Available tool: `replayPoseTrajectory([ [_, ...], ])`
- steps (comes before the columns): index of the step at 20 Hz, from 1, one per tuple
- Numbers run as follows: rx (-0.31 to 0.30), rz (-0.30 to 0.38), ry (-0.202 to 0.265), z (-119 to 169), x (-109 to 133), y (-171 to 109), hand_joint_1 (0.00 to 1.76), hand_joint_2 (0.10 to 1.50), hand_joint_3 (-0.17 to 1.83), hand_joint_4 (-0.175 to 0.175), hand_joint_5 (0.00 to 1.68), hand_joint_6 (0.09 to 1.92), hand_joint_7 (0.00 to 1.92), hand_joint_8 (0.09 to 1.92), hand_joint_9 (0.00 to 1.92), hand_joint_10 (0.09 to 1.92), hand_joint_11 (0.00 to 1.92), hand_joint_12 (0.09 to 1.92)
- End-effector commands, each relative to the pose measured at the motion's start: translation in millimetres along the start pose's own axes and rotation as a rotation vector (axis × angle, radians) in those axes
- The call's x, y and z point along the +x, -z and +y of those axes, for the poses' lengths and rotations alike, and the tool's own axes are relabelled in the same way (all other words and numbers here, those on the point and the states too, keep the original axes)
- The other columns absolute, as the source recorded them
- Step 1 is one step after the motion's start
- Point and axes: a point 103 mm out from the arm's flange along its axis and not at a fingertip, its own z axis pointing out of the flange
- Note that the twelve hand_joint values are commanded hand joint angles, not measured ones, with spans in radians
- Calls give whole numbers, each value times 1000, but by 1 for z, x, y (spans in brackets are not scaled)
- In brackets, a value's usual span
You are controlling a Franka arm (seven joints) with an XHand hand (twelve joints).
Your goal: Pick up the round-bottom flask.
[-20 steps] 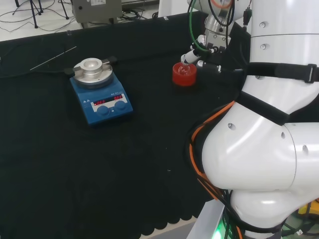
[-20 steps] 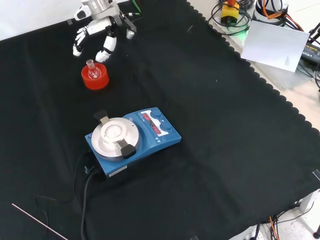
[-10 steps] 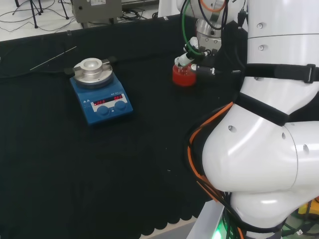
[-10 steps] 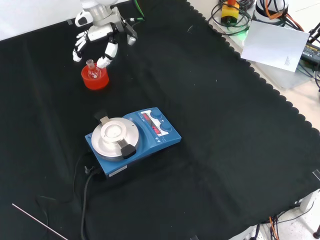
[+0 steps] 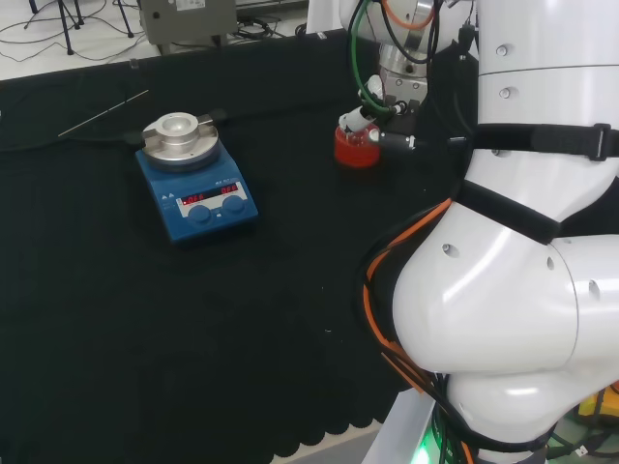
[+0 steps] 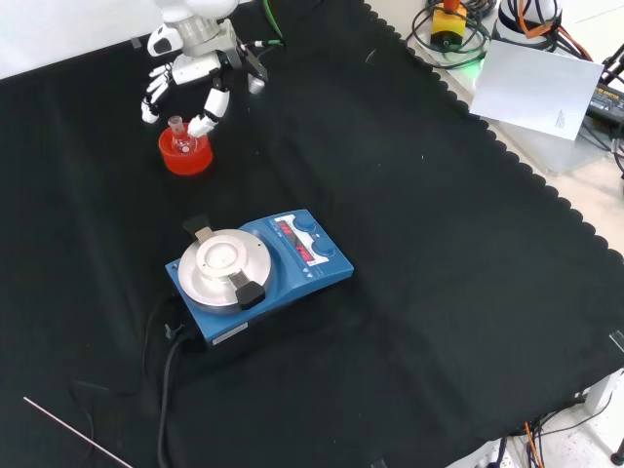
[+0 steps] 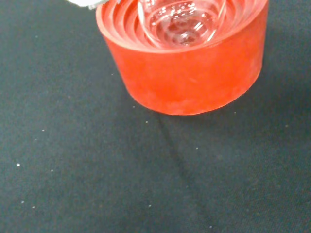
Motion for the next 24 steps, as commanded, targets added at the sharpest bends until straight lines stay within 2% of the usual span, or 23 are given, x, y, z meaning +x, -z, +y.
replayPoseTrajectory([
  [1, 0, 0, -11, 2, -6, 0, 788, 732, 550, -67, 532, 87, 134, 657, 320, 721, 0, 1305],
  [7, 18, 13, -3, 6, -12, -1, 792, 732, 551, -66, 537, 87, 133, 658, 320, 721, 0, 1308],
  [11, 14, -1, -3, 3, -3, -6, 795, 732, 551, -66, 542, 87, 132, 659, 320, 721, 0, 1309],
  [18, 15, 1, -14, 8, -15, -8, 805, 734, 553, -62, 572, 87, 136, 661, 323, 721, 0, 1312],
  [20, 9, -14, -18, 5, -7, -11, 809, 735, 553, -62, 587, 87, 138, 662, 324, 720, 0, 1314],
  [24, 19, 12, -6, 7, -12, -10, 813, 737, 554, -61, 610, 87, 141, 662, 326, 720, 0, 1318],
])
